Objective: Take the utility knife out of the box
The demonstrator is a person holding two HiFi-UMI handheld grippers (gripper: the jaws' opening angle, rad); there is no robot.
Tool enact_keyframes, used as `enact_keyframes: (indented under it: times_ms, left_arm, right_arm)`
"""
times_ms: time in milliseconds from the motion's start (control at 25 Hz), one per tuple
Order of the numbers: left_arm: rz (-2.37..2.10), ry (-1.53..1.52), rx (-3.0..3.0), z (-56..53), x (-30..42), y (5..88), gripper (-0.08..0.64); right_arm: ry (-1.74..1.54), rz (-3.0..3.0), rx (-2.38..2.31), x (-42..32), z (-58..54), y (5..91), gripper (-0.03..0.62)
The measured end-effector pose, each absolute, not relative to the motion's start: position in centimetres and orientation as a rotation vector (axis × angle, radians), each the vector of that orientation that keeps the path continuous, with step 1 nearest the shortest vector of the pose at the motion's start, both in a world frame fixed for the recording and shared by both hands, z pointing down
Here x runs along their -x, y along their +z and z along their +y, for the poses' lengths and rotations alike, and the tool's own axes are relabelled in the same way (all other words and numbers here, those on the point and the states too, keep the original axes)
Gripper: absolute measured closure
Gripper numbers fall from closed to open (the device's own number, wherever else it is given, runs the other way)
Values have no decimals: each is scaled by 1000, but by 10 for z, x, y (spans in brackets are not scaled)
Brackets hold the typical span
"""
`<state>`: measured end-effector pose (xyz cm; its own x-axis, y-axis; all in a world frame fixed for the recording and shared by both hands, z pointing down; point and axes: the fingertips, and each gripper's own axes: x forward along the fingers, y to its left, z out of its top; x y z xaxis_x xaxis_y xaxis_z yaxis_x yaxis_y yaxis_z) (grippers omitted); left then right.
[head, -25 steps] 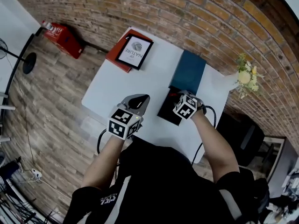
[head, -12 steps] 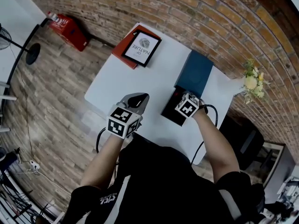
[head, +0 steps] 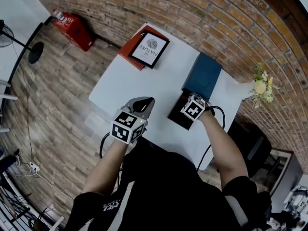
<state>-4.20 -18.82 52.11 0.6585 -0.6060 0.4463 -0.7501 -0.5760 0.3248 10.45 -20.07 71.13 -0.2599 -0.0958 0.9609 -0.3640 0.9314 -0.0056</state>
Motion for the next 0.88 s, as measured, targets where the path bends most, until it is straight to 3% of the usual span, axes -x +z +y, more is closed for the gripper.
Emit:
enact_keyframes:
  times_ms: [320, 400, 880]
  left_arm:
    - [-1091, 376, -2350, -180, 57, 528, 552]
    - [-1095, 371, -2349, -179, 58, 528, 552]
    - [-1096, 364, -2357, -178, 58, 524, 552]
  right_arm:
    - [315, -1797, -345, -115, -198, 711, 394]
    - [340, -1798, -291, -110, -190, 710, 356]
    - [205, -1788, -178, -115, -182, 716, 351]
